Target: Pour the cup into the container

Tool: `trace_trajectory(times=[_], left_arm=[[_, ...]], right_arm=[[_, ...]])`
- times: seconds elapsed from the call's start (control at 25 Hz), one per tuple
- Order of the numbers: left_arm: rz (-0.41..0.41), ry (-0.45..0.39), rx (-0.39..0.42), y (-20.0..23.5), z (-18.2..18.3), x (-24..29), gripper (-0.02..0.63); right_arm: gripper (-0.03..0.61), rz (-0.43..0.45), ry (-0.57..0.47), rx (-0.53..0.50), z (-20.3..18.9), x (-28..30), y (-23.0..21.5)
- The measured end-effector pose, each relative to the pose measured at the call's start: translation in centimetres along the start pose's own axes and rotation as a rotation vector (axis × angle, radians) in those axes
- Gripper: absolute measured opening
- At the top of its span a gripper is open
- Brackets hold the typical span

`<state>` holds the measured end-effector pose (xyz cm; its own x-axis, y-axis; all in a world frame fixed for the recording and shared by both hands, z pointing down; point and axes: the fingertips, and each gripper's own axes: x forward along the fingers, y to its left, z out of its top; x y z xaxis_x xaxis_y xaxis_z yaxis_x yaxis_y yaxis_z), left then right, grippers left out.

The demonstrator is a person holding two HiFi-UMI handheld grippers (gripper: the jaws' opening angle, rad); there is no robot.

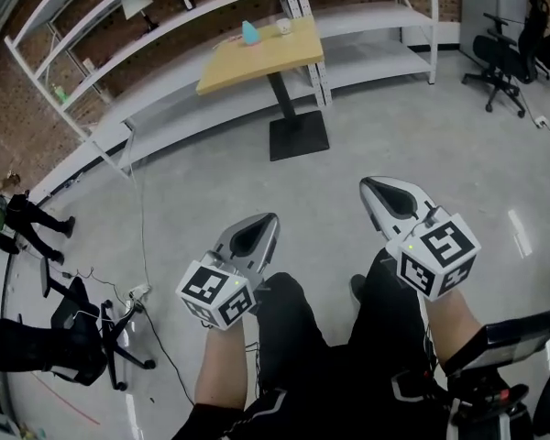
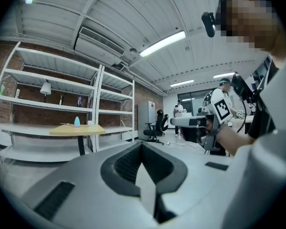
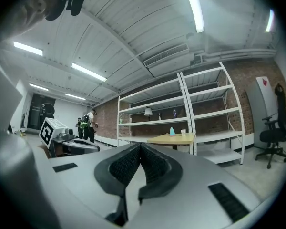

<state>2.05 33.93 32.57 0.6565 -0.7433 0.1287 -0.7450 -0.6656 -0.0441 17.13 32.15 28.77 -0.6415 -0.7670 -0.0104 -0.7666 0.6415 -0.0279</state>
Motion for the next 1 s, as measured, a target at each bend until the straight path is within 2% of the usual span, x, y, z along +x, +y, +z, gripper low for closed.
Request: trace_trajectory(times=[0.16,0.28,0.48,0.72,1.0], left_arm=[[0.026,0.002,0.022,5.2,-0.4,3.8,-0.002],[0.078,-0.013,-0.003,10.6,-0.3,6.8,-0.002],[0.088,-0.046,-0.033,19.7,0.3,11.9,-0.002],[0.082,-0.069,-0.024,28.8,2.4,19.7,-0.002],[0.029,-0.094,-0.025,39.2,4.8,30.0,-0.002]], right_arm=[[0.002,0.016,-0.017,-0.022,0.0,6.3,-3.1],[0.002,0.020,-0.025,-0.034,0.7,11.6,-5.8],[0.002,0.024,-0.005,-0.066,1.3,21.0,-9.8],[0.002,0.007,-0.008,-0.076,2.1,31.4,-16.5],[0.002,-0.004,-0.024,-0.101,2.8,44.1,-24.8]])
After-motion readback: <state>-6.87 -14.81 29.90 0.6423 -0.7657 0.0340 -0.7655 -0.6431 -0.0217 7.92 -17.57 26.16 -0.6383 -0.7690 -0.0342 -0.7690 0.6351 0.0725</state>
